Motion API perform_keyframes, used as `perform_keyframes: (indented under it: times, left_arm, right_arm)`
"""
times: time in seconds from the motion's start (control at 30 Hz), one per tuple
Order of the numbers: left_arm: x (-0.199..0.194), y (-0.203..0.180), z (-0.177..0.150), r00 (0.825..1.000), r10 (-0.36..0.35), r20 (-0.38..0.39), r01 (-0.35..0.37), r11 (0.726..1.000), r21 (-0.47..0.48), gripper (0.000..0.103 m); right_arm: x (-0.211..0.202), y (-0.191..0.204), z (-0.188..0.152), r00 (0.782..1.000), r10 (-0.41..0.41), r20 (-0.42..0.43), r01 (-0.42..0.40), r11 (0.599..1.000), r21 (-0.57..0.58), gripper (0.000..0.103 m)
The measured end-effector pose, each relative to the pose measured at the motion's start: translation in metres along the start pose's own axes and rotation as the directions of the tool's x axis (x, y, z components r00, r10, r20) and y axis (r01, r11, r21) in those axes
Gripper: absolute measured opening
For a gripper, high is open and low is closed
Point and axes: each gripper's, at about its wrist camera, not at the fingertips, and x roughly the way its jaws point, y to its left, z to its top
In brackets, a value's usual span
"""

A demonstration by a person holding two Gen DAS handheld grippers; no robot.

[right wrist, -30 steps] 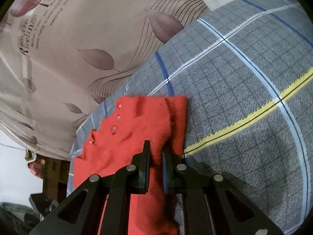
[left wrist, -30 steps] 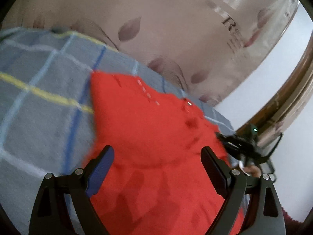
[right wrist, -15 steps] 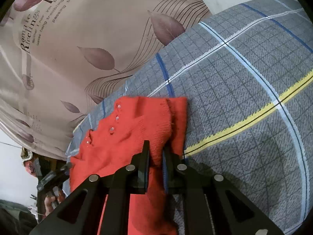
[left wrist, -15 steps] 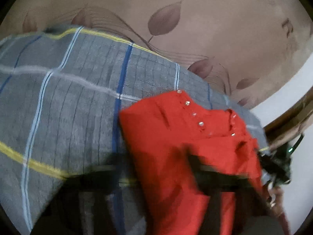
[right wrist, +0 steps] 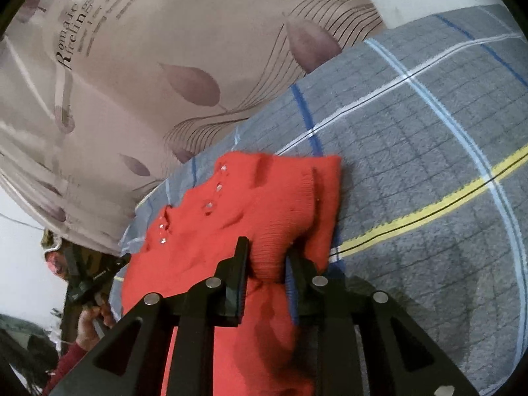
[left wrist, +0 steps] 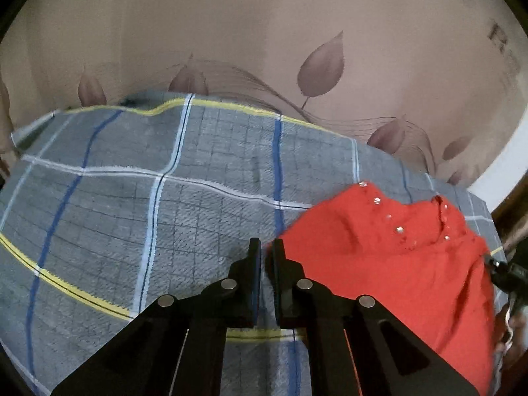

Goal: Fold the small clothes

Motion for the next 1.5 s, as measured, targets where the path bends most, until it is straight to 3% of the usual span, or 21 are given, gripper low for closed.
perform_keyframes:
  times: [0.07, 0.13, 0.2, 0.27, 0.3, 0.37, 0.43, 0.5, 0.53, 0.57, 0.7, 0.8, 0.93, 1.0, 1.1, 1.13, 1.3, 1.4, 1.5]
  left_arm:
    - [-0.014, -0.001, -0.001, 0.999, -0.041, 0.024, 0.041, 0.999, -0.025, 0.007]
    - [-0.02, 0.0, -0.001, 0.993, -0.115, -0.004, 0.114, 0.991, -0.075, 0.01]
    - [-0.016, -0.004, -0.002, 0.988, -0.143, -0.05, 0.139, 0.986, -0.088, 0.022]
    - [-0.004, -0.012, -0.004, 0.986, -0.135, -0.101, 0.127, 0.988, -0.082, 0.049]
    - [0.003, -0.015, -0.006, 0.982, -0.137, -0.133, 0.127, 0.989, -0.08, 0.049]
    - [0.011, -0.02, -0.008, 0.977, -0.158, -0.145, 0.147, 0.986, -0.084, 0.049]
    - [0.019, -0.024, -0.01, 0.981, -0.134, -0.14, 0.125, 0.989, -0.073, 0.049]
    - [0.019, -0.03, -0.011, 0.991, -0.079, -0.108, 0.075, 0.997, -0.032, 0.039]
    - [0.02, -0.032, -0.012, 0.993, -0.053, -0.104, 0.052, 0.999, -0.017, 0.029]
    - [0.02, -0.033, -0.012, 0.995, -0.034, -0.099, 0.034, 0.999, -0.009, 0.022]
    - [0.022, -0.033, -0.009, 0.997, 0.054, -0.06, -0.053, 0.998, 0.022, 0.011]
    - [0.022, -0.023, -0.005, 0.995, 0.086, -0.048, -0.086, 0.996, 0.017, 0.01]
    - [0.02, -0.016, -0.005, 0.998, 0.059, -0.039, -0.058, 0.998, 0.015, 0.01]
    - [0.006, -0.019, -0.008, 0.999, 0.034, 0.004, -0.034, 0.999, 0.003, 0.01]
    - [-0.019, -0.041, -0.012, 0.998, -0.017, 0.053, 0.015, 0.999, 0.037, 0.01]
    - [-0.026, -0.053, -0.015, 0.997, -0.052, 0.054, 0.048, 0.997, 0.063, 0.011]
    - [-0.043, -0.102, -0.044, 0.986, -0.163, 0.02, 0.158, 0.977, 0.146, 0.013]
    - [-0.032, -0.112, -0.057, 0.987, -0.156, -0.026, 0.158, 0.975, 0.156, 0.013]
    - [-0.022, -0.112, -0.069, 0.99, -0.127, -0.06, 0.135, 0.979, 0.151, 0.013]
  right_arm:
    - [-0.001, -0.007, 0.001, 1.0, 0.02, 0.0, -0.02, 0.999, 0.037, 0.021]
    - [-0.001, -0.012, 0.001, 0.999, 0.042, -0.001, -0.042, 0.997, 0.064, 0.021]
    - [-0.001, -0.013, 0.001, 0.999, 0.049, 0.001, -0.049, 0.996, 0.07, 0.023]
    - [-0.001, -0.011, 0.0, 0.999, 0.053, 0.001, -0.053, 0.997, 0.059, 0.027]
    - [-0.002, -0.01, 0.0, 0.999, 0.053, 0.002, -0.053, 0.997, 0.051, 0.028]
    - [-0.002, -0.008, 0.0, 0.999, 0.048, 0.005, -0.048, 0.998, 0.04, 0.029]
    - [-0.004, -0.007, -0.001, 0.999, 0.042, 0.011, -0.042, 0.999, 0.023, 0.031]
    - [-0.003, -0.001, -0.001, 1.0, 0.027, 0.015, -0.027, 1.0, -0.001, 0.024]
    - [-0.003, 0.002, -0.001, 1.0, 0.021, 0.017, -0.021, 1.0, -0.02, 0.014]
    - [-0.004, 0.006, -0.002, 1.0, 0.018, 0.024, -0.017, 0.999, -0.038, 0.013]
    - [-0.023, 0.019, -0.007, 0.99, 0.056, 0.128, -0.043, 0.994, -0.101, 0.011]
    - [-0.015, 0.01, -0.006, 0.996, 0.066, 0.06, -0.064, 0.997, -0.044, 0.011]
    - [-0.007, -0.004, -0.003, 0.997, 0.078, -0.012, -0.078, 0.996, 0.036, 0.015]
    - [-0.004, -0.017, -0.004, 0.991, 0.127, -0.037, -0.122, 0.987, 0.107, 0.016]
    - [-0.016, -0.033, -0.003, 0.987, 0.162, 0.024, -0.164, 0.971, 0.173, 0.019]
    - [-0.022, -0.036, -0.002, 0.988, 0.145, 0.05, -0.152, 0.972, 0.177, 0.027]
    - [-0.045, -0.029, 0.003, 0.986, 0.032, 0.162, -0.056, 0.988, 0.142, 0.028]
    - [-0.037, -0.013, 0.01, 0.986, 0.044, 0.161, -0.058, 0.995, 0.081, 0.028]
    - [-0.02, 0.005, 0.016, 0.994, 0.008, 0.112, -0.007, 1.0, -0.014, 0.028]
